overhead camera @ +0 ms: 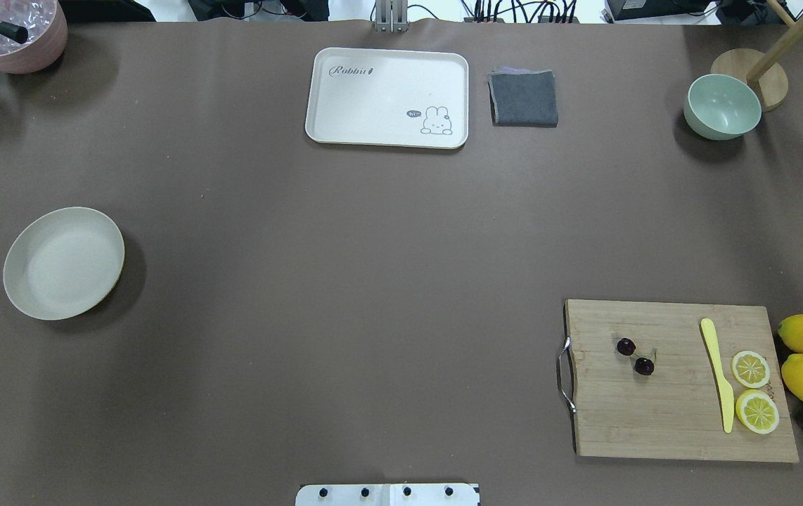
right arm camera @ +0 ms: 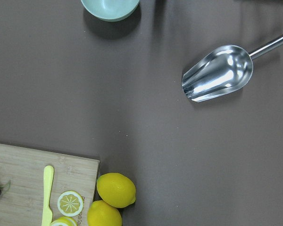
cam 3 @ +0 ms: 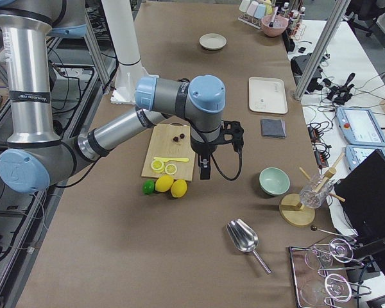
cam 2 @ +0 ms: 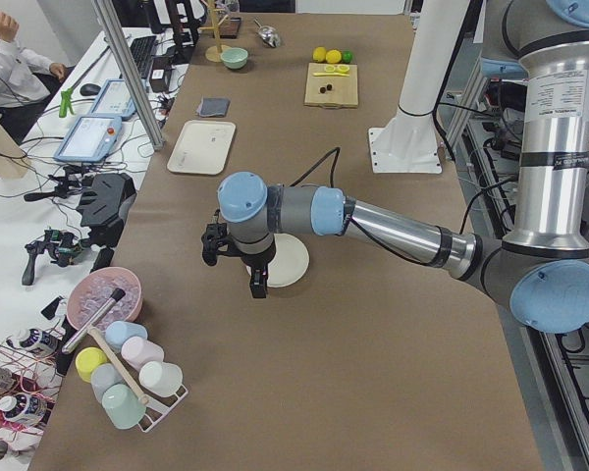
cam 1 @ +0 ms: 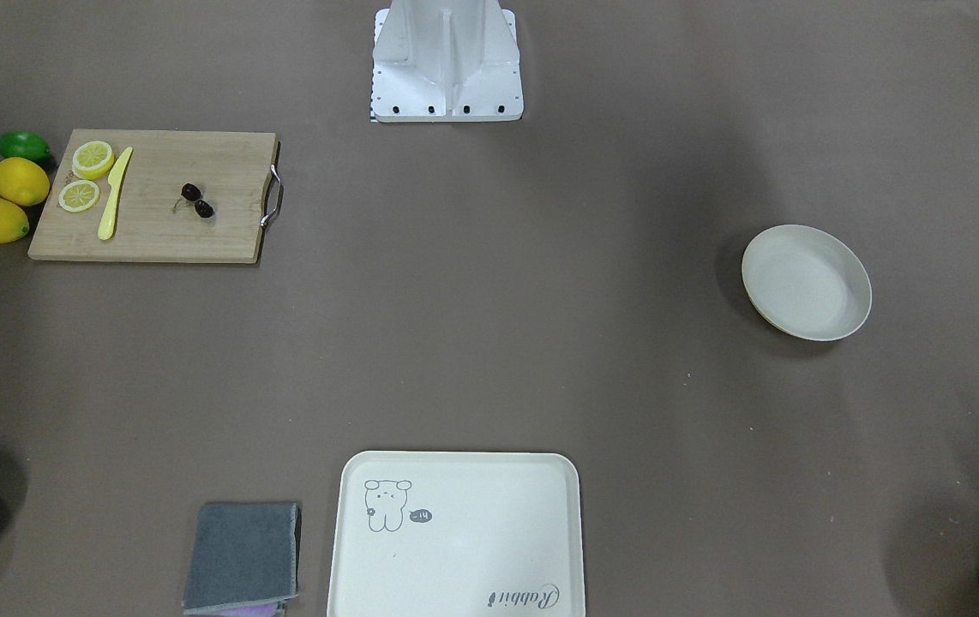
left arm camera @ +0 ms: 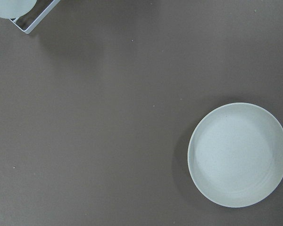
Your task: Place red cherry on plate
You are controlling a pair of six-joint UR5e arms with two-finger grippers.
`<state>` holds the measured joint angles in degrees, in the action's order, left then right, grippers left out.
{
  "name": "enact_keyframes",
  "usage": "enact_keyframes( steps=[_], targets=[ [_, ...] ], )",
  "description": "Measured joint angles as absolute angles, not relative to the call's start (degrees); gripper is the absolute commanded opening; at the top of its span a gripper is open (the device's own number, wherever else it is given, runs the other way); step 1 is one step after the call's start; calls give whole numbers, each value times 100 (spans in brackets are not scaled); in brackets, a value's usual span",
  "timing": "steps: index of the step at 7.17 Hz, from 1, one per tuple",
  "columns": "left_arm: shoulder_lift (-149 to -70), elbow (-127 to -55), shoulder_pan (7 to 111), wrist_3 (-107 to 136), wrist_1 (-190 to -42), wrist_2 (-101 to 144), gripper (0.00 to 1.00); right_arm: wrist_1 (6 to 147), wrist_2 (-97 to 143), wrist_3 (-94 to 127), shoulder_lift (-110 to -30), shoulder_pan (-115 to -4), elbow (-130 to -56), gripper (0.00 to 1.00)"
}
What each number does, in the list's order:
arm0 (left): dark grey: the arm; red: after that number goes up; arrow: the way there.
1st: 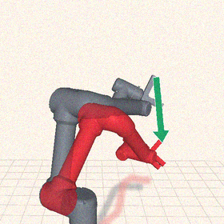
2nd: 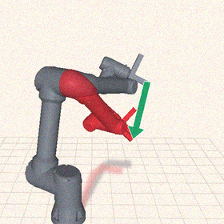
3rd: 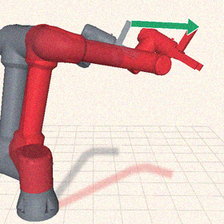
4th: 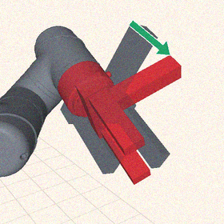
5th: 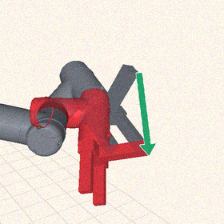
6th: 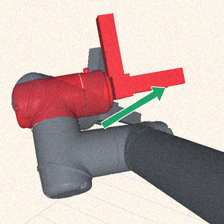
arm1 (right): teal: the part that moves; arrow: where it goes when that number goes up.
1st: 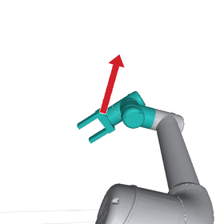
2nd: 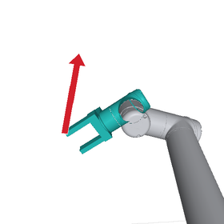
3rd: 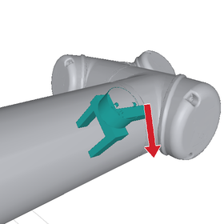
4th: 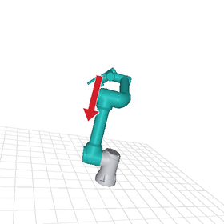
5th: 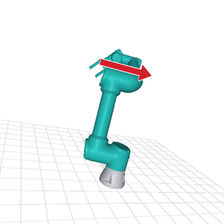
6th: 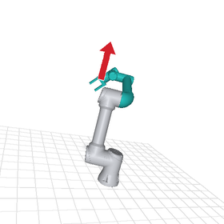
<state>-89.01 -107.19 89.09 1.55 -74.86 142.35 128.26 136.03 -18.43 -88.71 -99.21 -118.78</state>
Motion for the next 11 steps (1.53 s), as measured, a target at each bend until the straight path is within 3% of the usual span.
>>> enact_keyframes(
  steps=[5, 9, 11],
  targets=[
    [-8362, -9943, 8072, 269, -9536, 15318, 97, 12673, 13781, -1845, -8983, -9920, -11867, 100],
    [-8825, -8103, 6961, 2808, -13247, 14951, 97, 12596, 13782, -1844, -8973, -9922, -11811, 100],
    [-9078, -7828, 6632, 3612, -13916, 14700, 96, 12595, 13781, -1838, -8973, -9923, -11822, 100]
  ],
)
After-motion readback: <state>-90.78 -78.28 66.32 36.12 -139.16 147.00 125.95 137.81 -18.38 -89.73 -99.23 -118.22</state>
